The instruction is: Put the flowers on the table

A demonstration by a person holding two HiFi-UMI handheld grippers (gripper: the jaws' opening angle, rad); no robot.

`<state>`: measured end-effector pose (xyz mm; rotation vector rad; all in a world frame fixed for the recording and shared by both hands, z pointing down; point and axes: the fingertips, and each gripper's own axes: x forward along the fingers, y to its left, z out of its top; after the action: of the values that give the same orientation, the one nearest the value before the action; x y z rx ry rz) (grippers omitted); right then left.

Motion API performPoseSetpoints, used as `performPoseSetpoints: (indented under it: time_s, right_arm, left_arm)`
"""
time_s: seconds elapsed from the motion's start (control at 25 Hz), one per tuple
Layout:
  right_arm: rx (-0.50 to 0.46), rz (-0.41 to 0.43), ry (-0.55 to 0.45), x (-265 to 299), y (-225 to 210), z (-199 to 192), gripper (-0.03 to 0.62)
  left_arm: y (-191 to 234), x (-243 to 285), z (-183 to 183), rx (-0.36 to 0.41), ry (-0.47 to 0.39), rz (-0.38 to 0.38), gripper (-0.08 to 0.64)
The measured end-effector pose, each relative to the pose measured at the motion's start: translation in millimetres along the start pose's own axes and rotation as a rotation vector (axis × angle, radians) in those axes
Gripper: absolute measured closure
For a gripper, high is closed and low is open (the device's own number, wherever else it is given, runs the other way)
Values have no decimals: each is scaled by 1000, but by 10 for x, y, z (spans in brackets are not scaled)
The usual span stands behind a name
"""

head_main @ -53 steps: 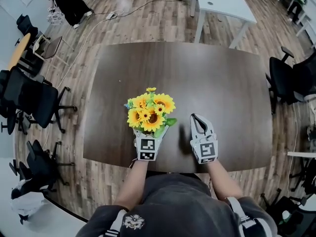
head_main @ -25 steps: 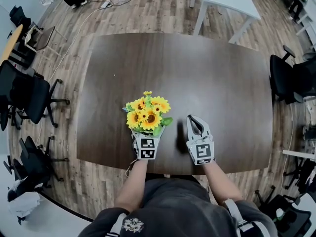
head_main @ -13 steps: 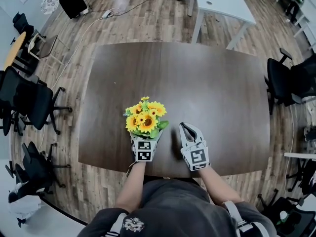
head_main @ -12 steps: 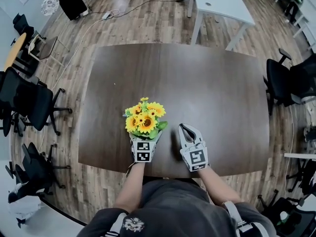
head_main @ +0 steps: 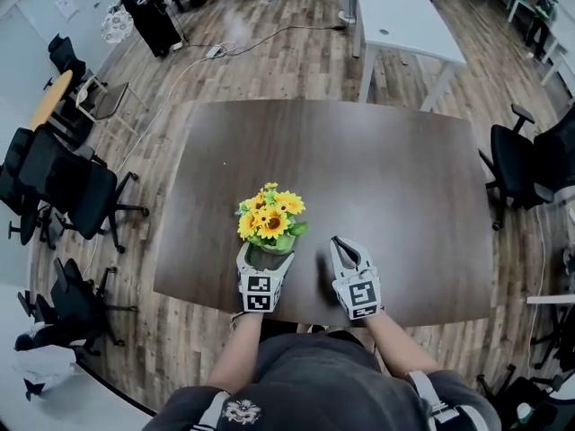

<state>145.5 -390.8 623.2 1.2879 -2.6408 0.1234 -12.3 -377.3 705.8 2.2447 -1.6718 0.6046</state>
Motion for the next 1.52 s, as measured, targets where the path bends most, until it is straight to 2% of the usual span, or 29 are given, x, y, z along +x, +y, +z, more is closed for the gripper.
performPoseSetpoints:
  time_s: [0.08,0.16,0.32,0.48,0.68,1.0,1.32,1.52]
  right_arm:
    - [-12,11,-6,-15,59,40,568]
    - [-9,12,-20,-45,108,113,568]
    - [22,-35,-46,-161,72,198,568]
    - [0,-55,-61,-236,160,337,568]
    - [-21,-116,-97,-349,179,605,569]
    - [-106,-145,-118,-522,499,952,569]
    - [-114,-142,-110,-649,863,926,569]
    - [-102,-162,-89,-767,928,890,569]
  left_arm:
    - [27,-164,106,-11,-35,27,79]
    - [60,-329,180,-31,-72,42,149]
    - [61,-631,290,-23,-153,39,346]
    - [103,-874,486,-18,-216,35,547]
    - [187,-1164,703,-11,-276,8,553]
    - [591,-1645,1005,16,-383,45,552]
    - [574,-1882,852,-2,-393,15,552]
    - [607,-2019,765,-12,-395,30,552]
